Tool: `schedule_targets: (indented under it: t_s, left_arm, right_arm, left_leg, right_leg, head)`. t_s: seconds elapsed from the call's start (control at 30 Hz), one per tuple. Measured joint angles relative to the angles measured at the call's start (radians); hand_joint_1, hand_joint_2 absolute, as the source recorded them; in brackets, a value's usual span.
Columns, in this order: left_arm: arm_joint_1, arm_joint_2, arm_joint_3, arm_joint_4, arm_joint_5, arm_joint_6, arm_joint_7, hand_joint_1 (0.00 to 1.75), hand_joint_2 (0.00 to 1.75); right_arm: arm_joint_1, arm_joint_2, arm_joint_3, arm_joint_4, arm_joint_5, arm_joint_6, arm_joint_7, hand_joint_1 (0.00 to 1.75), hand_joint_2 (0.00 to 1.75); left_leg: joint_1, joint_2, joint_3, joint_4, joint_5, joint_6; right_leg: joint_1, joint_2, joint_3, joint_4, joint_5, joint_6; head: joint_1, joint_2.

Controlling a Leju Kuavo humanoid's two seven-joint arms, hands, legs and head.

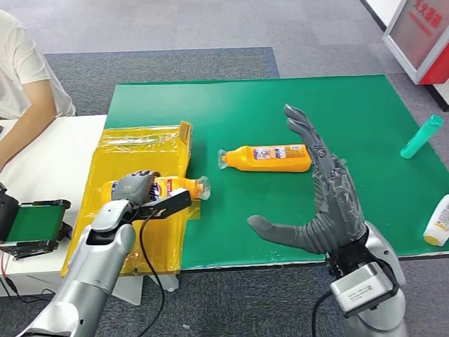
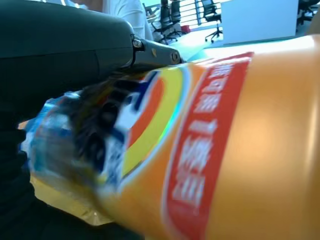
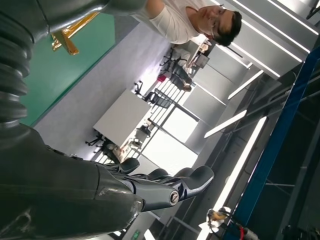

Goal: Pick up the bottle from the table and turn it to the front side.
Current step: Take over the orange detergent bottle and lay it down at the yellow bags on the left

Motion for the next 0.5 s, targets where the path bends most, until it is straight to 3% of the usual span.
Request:
schedule_targets:
  t_s: [0.5]
  left_arm:
    - [0.012,-0.007,0.043,-0.008,-0.031,0.002,0.005,0.0,1.75]
  right_arm:
    - [0.017,0.0,-0.022,-0.012,0.002,-0.001,-0.003,0.0,1.75]
  left_leg:
    - [0.0,0.0,0.0,0.0,0.0,0.0]
  right_leg:
    - [0.0,0.0,0.0,0.0,0.0,0.0]
  head:
    - [0.0,0.0]
